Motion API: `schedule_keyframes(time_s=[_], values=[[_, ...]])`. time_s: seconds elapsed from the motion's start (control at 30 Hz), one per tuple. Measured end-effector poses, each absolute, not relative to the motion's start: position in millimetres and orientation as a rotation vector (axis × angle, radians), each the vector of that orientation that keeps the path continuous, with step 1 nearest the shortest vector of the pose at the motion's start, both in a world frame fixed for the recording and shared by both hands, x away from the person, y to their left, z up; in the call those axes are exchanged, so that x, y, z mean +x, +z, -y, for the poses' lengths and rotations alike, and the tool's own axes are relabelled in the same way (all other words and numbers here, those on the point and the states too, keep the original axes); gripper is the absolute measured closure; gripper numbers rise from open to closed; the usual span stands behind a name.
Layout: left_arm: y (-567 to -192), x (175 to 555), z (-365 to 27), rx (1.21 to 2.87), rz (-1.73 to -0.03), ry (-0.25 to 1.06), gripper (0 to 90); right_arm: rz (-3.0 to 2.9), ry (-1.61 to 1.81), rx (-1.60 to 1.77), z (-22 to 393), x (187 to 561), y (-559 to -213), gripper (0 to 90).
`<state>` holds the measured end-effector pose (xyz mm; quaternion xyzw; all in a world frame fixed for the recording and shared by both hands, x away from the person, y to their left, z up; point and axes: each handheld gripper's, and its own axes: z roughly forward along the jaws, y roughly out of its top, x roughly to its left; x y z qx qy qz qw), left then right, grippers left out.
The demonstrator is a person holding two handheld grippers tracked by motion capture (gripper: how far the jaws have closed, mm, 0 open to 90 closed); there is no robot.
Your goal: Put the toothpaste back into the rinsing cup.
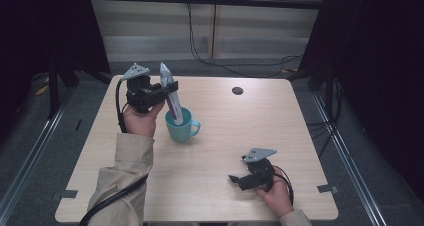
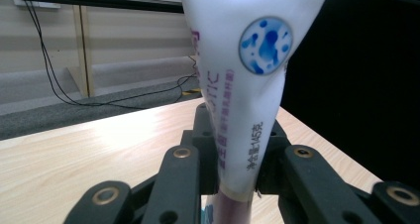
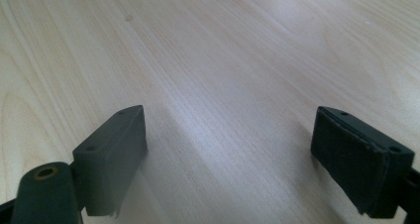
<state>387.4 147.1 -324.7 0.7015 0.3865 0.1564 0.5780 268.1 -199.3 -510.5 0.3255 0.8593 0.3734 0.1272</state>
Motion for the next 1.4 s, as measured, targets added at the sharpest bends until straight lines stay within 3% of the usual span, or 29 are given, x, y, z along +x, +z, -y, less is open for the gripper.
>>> schedule_keyframes(time_s=[1.4], values=[[-360,418,-128,1.675,-0.951,0.428,76.6,-2.500,1.086,0.944,199,268,-511,13.2]])
